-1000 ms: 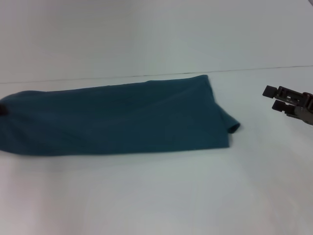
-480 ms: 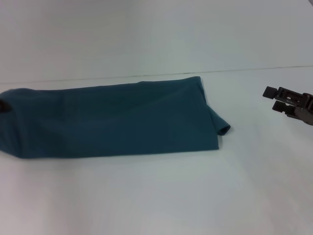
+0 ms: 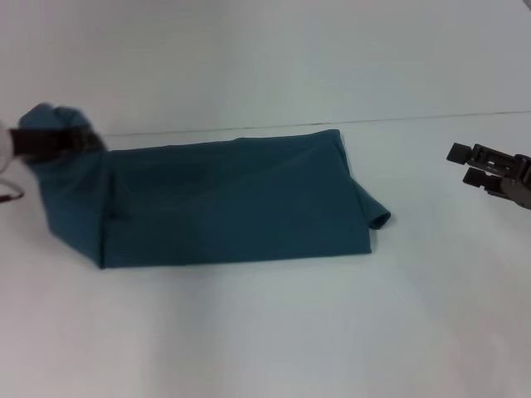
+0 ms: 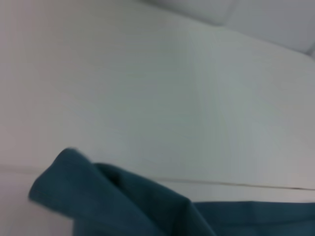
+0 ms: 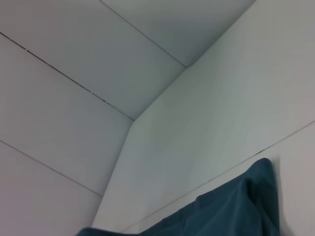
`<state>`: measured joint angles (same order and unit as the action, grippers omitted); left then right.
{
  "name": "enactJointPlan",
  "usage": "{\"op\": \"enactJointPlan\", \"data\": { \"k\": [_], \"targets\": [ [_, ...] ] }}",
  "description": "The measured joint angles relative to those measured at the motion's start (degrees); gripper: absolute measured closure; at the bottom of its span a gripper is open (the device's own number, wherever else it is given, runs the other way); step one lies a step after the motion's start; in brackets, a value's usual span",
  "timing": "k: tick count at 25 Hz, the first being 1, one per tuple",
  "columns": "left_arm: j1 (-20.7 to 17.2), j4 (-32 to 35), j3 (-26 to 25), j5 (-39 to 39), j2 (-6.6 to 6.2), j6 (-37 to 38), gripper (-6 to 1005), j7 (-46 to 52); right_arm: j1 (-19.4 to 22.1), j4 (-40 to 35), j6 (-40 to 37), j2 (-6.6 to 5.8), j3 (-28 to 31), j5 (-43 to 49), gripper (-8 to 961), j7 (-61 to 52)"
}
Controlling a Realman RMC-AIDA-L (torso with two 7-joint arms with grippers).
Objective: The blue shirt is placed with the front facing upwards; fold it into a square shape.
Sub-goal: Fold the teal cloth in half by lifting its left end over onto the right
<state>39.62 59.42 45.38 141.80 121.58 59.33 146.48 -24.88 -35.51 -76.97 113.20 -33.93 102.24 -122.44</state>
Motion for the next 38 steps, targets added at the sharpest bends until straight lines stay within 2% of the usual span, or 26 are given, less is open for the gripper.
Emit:
{"op": "enactJointPlan", "data": {
  "k": [3, 6, 17, 25, 34, 38],
  "targets": [
    [0.4, 4.3, 3.7, 0.0, 1.4, 0.1, 983, 0.1, 0.0, 0.0, 0.1, -0.01, 0.0, -0.1, 53, 0.0],
    [1.3, 6.9, 7.5, 0.3, 2.02, 0.3, 982, 1.1, 0.0, 0.0, 0.2, 0.0, 0.0, -0.1, 53, 0.0],
    [3.9, 12.2, 21.0, 0.6, 2.5, -0.7, 982, 6.3, 0.1, 0.0, 1.1, 0.04, 0.0, 0.0, 54, 0.1],
    [6.9, 11.6, 25.9, 0.7, 2.6, -4.4, 982, 8.7, -0.2, 0.8, 1.5, 0.01, 0.0, 0.2, 53, 0.3],
    [9.9, 3.4, 29.6, 0.8, 2.68, -9.4, 983, 9.1, -0.4, 1.3, 1.6, -0.08, 0.0, 0.2, 53, 0.4],
    [10.1, 3.2, 31.4, 0.5, 2.84, -10.5, 983, 9.2, -0.4, 1.3, 1.7, -0.09, 0.0, 0.1, 54, 0.4]
  ]
}}
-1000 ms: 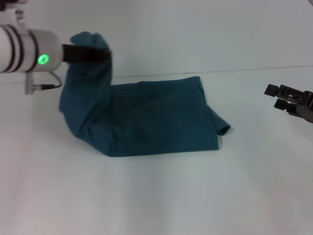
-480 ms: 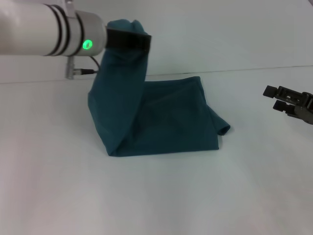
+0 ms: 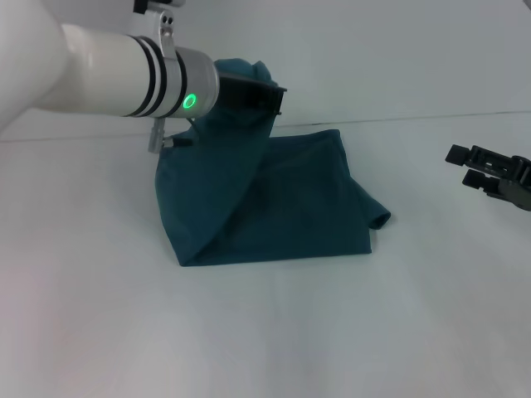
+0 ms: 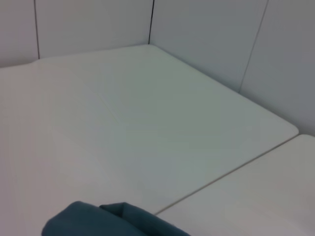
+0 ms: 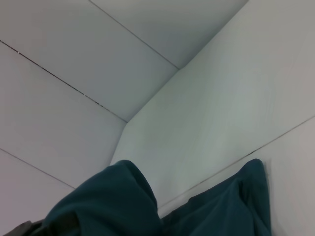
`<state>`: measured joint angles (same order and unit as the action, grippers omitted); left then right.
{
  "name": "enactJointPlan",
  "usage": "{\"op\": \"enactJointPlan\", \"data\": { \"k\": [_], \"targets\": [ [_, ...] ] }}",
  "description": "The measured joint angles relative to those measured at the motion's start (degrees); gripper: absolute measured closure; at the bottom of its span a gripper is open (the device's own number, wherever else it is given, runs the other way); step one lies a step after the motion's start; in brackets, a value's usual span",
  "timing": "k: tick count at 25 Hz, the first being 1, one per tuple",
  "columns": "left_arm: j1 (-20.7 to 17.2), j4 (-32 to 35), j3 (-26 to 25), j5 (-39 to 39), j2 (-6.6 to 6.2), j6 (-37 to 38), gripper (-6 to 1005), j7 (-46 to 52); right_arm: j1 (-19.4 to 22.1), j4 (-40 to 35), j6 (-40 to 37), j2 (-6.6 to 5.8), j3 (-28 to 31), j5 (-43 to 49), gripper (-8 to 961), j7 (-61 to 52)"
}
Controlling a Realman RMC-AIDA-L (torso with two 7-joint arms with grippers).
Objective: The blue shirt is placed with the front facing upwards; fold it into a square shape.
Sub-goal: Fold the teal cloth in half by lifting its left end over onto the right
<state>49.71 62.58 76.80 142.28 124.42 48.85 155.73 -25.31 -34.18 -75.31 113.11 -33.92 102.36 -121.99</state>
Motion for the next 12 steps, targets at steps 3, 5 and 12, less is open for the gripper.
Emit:
{"op": "enactJointPlan", "data": {
  "k": [3, 5, 12],
  "targets": [
    [0.6, 0.0, 0.4, -0.1, 0.03, -0.9, 980, 0.3, 0.0, 0.0, 0.0, 0.0, 0.0, -0.1, 54, 0.0],
    [1.3, -1.0, 0.8, 0.1, 0.03, -2.1, 977, 1.1, 0.0, 0.0, 0.0, 0.0, 0.0, -0.1, 54, 0.0],
    [4.4, -7.8, 2.4, 0.2, 0.03, -6.3, 965, 1.7, 0.0, 0.1, 0.0, 0.06, 0.0, -0.1, 54, -0.1]
  ]
}}
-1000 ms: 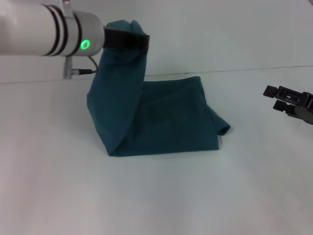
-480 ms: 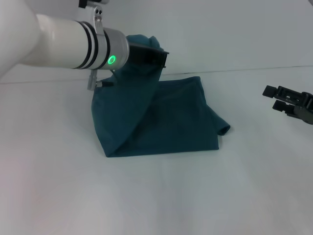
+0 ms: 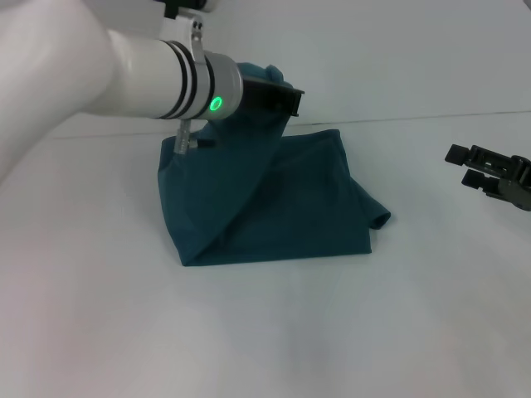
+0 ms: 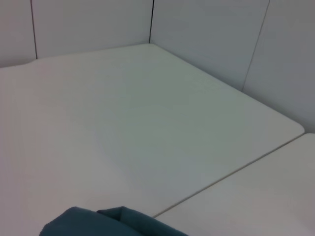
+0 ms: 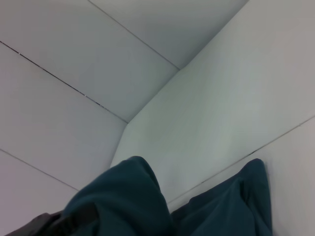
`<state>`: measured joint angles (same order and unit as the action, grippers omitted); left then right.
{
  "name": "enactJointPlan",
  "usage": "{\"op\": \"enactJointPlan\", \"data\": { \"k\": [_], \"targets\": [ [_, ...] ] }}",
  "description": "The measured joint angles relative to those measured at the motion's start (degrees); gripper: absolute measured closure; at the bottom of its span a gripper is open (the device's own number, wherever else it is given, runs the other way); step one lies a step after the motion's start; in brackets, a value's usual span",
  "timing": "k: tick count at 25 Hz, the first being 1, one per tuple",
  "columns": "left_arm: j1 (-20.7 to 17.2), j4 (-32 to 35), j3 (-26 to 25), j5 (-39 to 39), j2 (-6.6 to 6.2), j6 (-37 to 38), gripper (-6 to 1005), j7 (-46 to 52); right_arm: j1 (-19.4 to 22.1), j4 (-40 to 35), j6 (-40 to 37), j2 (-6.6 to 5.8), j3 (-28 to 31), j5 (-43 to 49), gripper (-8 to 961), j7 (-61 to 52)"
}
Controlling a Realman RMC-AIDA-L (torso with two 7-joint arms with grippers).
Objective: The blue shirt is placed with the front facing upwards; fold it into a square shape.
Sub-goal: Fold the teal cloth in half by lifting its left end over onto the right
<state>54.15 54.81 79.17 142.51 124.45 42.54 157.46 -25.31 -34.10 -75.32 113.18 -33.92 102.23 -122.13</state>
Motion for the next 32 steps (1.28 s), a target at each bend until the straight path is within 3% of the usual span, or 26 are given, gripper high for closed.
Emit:
{"op": "enactJointPlan", "data": {
  "k": [6, 18, 24, 32],
  "targets": [
    [1.9, -4.5, 0.6, -0.1, 0.01, -2.0, 954, -0.1, 0.0, 0.0, 0.0, 0.03, 0.0, 0.1, 54, -0.1],
    [2.9, -5.6, 3.7, -1.2, 0.18, -3.5, 934, 0.6, 0.0, 0.0, 0.0, 0.2, 0.0, 0.3, 53, -0.1],
    [3.7, -5.7, 9.7, -0.2, 0.08, -5.5, 923, -0.1, 0.1, 0.0, 0.0, 0.2, 0.0, 0.3, 53, -0.1],
    [3.8, -5.4, 11.7, 0.0, 0.01, -6.5, 910, -2.7, 0.5, 0.0, 0.0, 0.13, 0.0, 0.3, 54, 0.1]
  ]
}}
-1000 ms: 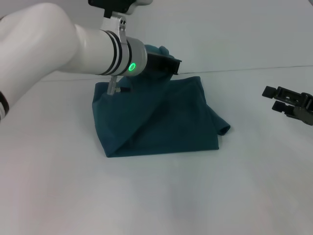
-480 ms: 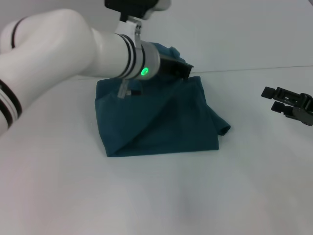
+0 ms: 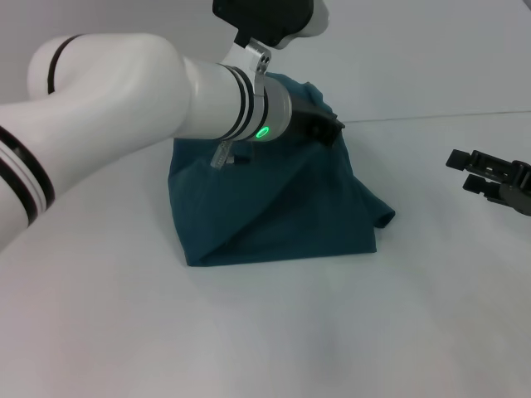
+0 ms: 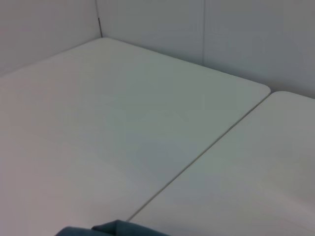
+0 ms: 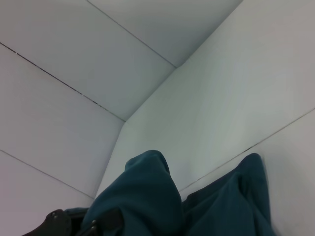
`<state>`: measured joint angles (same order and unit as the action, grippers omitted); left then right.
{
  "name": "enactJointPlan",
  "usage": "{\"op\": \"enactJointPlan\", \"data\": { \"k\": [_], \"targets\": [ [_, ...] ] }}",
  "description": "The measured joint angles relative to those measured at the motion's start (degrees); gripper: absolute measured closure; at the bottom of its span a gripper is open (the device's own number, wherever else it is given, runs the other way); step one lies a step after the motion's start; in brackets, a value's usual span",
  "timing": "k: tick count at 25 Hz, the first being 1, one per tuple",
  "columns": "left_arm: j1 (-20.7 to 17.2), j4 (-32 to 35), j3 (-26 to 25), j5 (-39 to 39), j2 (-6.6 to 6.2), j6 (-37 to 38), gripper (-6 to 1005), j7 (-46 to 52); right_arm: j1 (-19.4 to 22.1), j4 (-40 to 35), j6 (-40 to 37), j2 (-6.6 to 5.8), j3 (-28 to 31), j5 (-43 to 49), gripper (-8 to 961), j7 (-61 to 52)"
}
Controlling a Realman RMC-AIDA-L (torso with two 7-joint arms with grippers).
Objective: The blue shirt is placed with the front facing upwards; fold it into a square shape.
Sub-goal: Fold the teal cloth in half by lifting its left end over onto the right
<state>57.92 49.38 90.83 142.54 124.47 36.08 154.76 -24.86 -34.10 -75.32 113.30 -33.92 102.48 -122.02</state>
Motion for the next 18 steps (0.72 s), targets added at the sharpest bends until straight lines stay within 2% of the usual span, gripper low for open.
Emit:
{"op": "enactJointPlan", "data": {
  "k": [8, 18],
  "targets": [
    [-0.4, 0.0, 4.8, 2.6, 0.1, -3.9, 896, -2.0, 0.0, 0.0, 0.0, 0.06, 0.0, 0.1, 54, 0.1],
    [-0.5, -0.4, 5.1, 2.5, 0.16, -4.9, 879, -2.4, -0.1, 0.2, 0.0, 0.17, 0.0, 0.1, 53, 0.1]
  ]
}}
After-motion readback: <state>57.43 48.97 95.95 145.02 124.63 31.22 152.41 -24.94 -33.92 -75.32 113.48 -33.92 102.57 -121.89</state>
